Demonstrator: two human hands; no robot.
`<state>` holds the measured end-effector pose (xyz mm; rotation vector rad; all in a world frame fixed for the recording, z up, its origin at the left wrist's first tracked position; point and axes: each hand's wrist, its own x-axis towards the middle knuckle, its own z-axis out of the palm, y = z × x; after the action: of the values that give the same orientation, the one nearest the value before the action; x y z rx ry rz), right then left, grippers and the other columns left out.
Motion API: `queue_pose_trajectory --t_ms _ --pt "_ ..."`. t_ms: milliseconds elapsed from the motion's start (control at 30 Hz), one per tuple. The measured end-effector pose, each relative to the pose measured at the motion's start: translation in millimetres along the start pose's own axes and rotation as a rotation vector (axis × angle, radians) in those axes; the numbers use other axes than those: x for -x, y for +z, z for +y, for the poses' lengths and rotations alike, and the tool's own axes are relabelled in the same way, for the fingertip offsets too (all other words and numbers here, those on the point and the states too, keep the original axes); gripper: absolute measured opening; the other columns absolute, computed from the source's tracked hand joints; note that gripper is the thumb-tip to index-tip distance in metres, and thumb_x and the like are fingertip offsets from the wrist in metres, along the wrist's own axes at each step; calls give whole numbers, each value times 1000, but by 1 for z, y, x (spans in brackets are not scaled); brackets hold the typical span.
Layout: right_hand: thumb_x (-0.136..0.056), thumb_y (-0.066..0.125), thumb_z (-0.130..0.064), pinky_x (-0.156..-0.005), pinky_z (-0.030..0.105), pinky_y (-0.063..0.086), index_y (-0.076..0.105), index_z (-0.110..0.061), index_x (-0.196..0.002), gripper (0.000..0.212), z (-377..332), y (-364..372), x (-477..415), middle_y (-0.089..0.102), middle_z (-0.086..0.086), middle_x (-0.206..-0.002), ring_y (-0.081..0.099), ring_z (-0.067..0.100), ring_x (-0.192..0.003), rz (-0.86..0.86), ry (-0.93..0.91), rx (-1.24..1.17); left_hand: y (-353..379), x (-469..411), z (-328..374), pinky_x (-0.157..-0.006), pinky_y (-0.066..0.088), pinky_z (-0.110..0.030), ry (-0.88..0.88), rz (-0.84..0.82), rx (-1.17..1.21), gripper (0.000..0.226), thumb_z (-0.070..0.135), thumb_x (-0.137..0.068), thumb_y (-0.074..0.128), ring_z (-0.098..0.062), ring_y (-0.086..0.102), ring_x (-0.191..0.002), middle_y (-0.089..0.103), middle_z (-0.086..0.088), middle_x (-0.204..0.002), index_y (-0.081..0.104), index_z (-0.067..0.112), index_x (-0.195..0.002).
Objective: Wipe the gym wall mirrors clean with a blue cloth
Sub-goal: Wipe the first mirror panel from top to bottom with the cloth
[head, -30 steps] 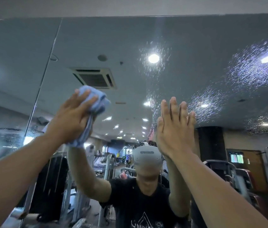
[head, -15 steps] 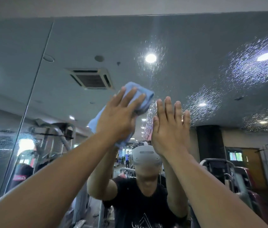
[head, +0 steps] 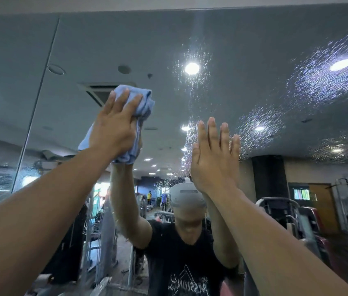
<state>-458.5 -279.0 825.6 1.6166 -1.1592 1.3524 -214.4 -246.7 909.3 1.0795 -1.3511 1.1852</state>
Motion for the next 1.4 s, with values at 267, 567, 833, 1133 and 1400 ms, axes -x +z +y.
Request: queue_pose_trajectory --t_ms 267,567,833,1133,1400 --pt "-104 1 -42 -124 51 -10 -2 -23 -164 63 1 3 0 -6 3 -173 -3 32 -159 47 -8 17 -6 112 10 -122 24 -50 906 -140 -91 56 30 -97 57 -34 23 -152 31 -8 -163 44 27 -151" --pt "-104 0 -42 -125 52 -9 -4 -24 -164 63 1 6 1 -9 2 -172 -8 30 -159 45 -7 9 -5 25 0 -118 30 -53 404 -36 -50 54 27 -95 38 -38 30 -148 40 -12 -157 49 18 -147" --pt "-103 -3 -43 -124 52 -10 -5 -23 -164 65 1 4 0 -8 3 -172 -6 31 -159 38 -7 31 -5 93 5 -116 34 -55 952 -73 -108 55 26 -95 58 -36 29 -149 35 -11 -160 47 24 -149" --pt "-106 -1 -38 -126 53 -10 -10 -24 -163 60 -1 -3 2 -15 2 -172 -13 30 -158 -10 5 22 -8 41 -14 -122 23 -41 444 17 -59 53 29 -96 40 -32 28 -149 39 -8 -159 45 22 -149" --pt "-110 8 -41 -126 53 -10 -16 -25 -162 59 1 -12 0 -22 0 -170 -18 28 -157 -112 -11 18 8 105 25 -118 32 -53 677 -31 -57 57 22 -95 59 -34 32 -148 40 -12 -158 46 18 -151"
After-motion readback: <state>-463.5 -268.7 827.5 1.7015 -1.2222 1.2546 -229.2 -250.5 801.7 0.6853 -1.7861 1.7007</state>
